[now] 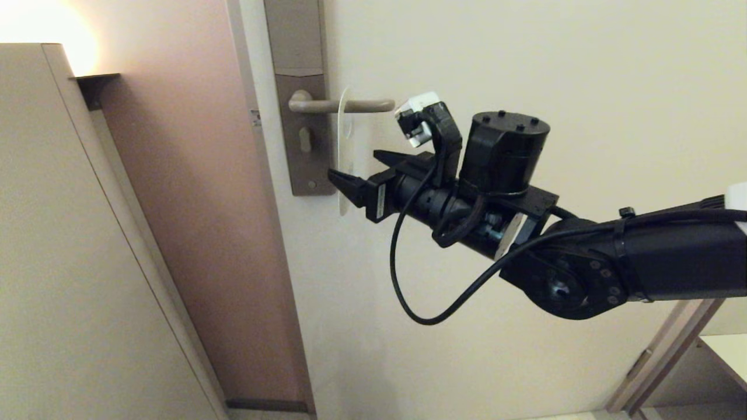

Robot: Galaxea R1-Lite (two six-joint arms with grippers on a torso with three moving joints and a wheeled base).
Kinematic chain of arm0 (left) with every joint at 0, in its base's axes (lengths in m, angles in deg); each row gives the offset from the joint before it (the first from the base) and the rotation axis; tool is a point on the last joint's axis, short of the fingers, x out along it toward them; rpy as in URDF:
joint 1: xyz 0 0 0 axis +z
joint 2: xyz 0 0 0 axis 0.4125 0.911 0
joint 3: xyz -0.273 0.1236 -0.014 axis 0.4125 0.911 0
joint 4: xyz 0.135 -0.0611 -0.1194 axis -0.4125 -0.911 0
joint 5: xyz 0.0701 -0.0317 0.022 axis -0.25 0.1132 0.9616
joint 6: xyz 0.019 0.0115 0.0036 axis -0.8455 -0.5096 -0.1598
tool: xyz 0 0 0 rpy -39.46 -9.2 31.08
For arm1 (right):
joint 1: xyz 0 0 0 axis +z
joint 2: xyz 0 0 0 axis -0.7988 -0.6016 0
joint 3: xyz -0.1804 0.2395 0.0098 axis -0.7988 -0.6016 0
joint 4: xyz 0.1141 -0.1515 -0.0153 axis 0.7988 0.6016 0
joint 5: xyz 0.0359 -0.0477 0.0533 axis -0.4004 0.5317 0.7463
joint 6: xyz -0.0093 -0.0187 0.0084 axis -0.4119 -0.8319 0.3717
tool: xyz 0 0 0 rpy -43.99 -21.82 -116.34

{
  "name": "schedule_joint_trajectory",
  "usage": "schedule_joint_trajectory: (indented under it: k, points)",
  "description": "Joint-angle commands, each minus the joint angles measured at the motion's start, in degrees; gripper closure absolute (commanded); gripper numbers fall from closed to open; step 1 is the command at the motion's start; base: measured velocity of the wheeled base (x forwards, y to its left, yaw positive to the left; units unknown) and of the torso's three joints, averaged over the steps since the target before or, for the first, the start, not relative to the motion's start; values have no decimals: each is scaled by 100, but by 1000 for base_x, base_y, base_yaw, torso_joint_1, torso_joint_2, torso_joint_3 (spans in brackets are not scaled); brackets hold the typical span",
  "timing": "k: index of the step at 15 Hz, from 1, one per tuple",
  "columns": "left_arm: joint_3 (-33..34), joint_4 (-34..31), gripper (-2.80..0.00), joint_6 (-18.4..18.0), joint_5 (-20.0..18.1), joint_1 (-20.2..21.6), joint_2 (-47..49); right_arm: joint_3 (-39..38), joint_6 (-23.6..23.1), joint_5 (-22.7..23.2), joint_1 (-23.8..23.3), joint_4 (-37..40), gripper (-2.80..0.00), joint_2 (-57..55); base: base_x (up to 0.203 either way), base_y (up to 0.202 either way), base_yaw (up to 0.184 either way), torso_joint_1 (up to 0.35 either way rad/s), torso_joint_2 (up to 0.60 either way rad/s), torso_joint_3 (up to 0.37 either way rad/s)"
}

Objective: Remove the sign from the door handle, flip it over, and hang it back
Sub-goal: Hang the sign back with the other side facing out

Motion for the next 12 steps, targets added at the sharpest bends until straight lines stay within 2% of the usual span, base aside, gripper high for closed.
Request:
schedule_joint_trajectory:
  k: [1, 6, 10, 11, 12]
  points:
    - [0, -2, 0, -5, 1, 7, 7, 47, -1, 63, -99, 125, -280, 292, 0, 0, 0, 0, 0, 0]
    - [0, -2, 0, -1, -1, -1, 7, -498, 22, 669, -293, 618, -280, 796, 0, 0, 0, 0, 0, 0]
    - [0, -2, 0, -5, -6, -1, 7, -600, 17, 720, -316, 606, -280, 815, 0, 0, 0, 0, 0, 0]
    - [0, -2, 0, -5, -3, -1, 7, -547, 34, 722, -326, 600, 0, 793, 0, 0, 0, 0, 0, 0]
    - [0, -2, 0, -5, 0, -1, 7, -512, 53, 695, -342, 597, 0, 780, 0, 0, 0, 0, 0, 0]
